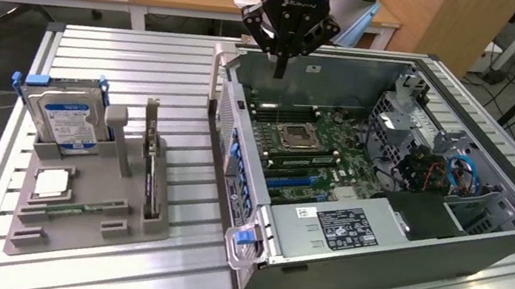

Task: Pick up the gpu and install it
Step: 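Reach for the gpu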

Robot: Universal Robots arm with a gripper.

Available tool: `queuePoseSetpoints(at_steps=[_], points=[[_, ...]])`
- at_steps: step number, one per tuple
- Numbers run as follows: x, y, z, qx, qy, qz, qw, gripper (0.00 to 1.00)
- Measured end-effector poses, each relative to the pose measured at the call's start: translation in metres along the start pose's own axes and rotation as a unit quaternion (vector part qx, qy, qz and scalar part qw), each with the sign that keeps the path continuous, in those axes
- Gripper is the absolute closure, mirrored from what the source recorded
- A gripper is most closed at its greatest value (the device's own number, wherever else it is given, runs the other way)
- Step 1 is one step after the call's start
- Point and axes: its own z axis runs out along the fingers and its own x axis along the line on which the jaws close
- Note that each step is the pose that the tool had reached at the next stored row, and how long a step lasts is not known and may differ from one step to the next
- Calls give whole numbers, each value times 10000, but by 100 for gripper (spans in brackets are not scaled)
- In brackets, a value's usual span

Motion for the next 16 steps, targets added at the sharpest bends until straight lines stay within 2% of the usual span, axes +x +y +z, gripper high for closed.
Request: queuePoseSetpoints(at_steps=[16], points=[[67,-5,0,0,0,0,10000,89]])
